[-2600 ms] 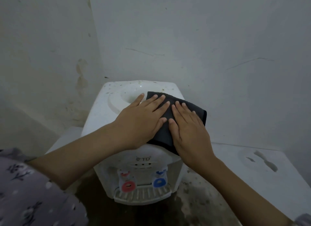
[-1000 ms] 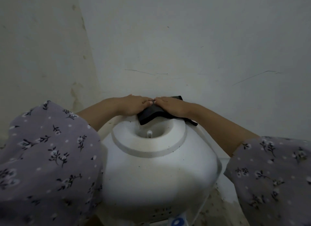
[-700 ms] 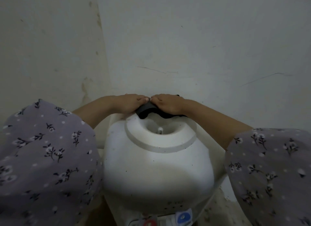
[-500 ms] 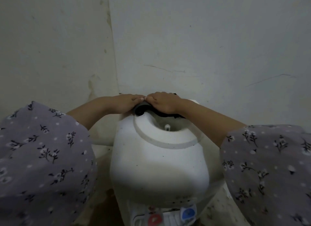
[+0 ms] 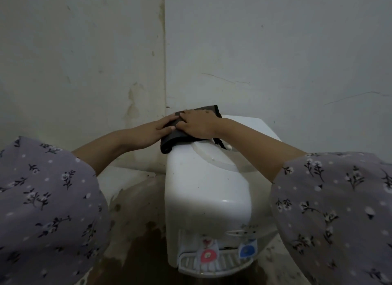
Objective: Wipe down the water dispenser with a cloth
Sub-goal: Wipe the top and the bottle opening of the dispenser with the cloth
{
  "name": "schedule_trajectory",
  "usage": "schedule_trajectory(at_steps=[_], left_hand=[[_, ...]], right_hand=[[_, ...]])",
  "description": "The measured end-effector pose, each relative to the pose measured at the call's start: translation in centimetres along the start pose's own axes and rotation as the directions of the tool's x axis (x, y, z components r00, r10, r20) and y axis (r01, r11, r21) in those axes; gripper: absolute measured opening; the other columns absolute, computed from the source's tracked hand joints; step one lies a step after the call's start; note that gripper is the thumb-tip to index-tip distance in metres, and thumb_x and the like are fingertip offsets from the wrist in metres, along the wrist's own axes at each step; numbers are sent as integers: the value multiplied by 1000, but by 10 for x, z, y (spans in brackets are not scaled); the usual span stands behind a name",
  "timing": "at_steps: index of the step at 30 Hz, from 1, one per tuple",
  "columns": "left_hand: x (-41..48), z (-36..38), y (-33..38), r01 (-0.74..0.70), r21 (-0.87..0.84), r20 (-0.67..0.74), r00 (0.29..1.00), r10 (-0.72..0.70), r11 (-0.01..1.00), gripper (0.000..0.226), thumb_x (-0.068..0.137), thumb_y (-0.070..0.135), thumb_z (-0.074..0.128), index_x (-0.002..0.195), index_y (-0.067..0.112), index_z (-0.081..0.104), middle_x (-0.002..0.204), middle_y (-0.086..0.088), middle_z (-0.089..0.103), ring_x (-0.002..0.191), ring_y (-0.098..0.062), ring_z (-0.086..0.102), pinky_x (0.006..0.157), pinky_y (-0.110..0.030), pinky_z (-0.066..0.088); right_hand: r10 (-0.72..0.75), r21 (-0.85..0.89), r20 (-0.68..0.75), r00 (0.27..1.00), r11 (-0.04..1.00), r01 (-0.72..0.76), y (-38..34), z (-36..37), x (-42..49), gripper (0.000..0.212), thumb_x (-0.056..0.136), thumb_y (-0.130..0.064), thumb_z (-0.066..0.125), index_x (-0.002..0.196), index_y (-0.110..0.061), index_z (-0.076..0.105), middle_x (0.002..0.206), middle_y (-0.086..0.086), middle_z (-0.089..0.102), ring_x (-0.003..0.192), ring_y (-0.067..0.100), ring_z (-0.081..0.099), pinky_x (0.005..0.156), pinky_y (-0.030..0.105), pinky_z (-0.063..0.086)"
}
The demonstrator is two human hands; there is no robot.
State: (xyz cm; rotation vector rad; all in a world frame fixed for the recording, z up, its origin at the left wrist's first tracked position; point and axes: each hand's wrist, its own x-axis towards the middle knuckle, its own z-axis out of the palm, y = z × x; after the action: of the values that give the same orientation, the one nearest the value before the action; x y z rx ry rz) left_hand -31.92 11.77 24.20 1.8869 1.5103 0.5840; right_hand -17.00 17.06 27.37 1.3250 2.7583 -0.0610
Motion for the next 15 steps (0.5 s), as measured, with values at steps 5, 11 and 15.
schedule_trajectory(at_steps=[5, 11, 15], left_hand=[[-20, 12, 2, -22, -123, -58, 998, 15, 992, 49, 101, 26, 30, 148, 24, 17, 154, 10, 16, 130, 3, 19, 99, -10, 16], [-39, 26, 6, -62, -144, -117, 992, 45, 988, 49, 101, 23, 31, 148, 23, 16, 155, 11, 12, 134, 2, 16, 95, -2, 15], [-51, 33, 9, -79, -118, -136, 989, 63, 990, 50, 101, 25, 30, 148, 25, 15, 155, 13, 9, 138, 0, 13, 101, -7, 14]], right_hand=[[0, 8, -64, 998, 1000, 1, -10, 5, -15, 46, 99, -36, 26, 133, -10, 44, 146, 10, 37, 131, 27, 34, 110, 43, 16], [-22, 36, -130, 991, 999, 27, -16, 10, -40, 49, 98, -35, 29, 141, -12, 35, 152, 7, 27, 137, 24, 25, 113, 39, 8], [-29, 65, -163, 986, 997, 40, -20, 12, -56, 51, 98, -36, 31, 144, -14, 31, 154, 4, 24, 141, 20, 18, 114, 39, 3]])
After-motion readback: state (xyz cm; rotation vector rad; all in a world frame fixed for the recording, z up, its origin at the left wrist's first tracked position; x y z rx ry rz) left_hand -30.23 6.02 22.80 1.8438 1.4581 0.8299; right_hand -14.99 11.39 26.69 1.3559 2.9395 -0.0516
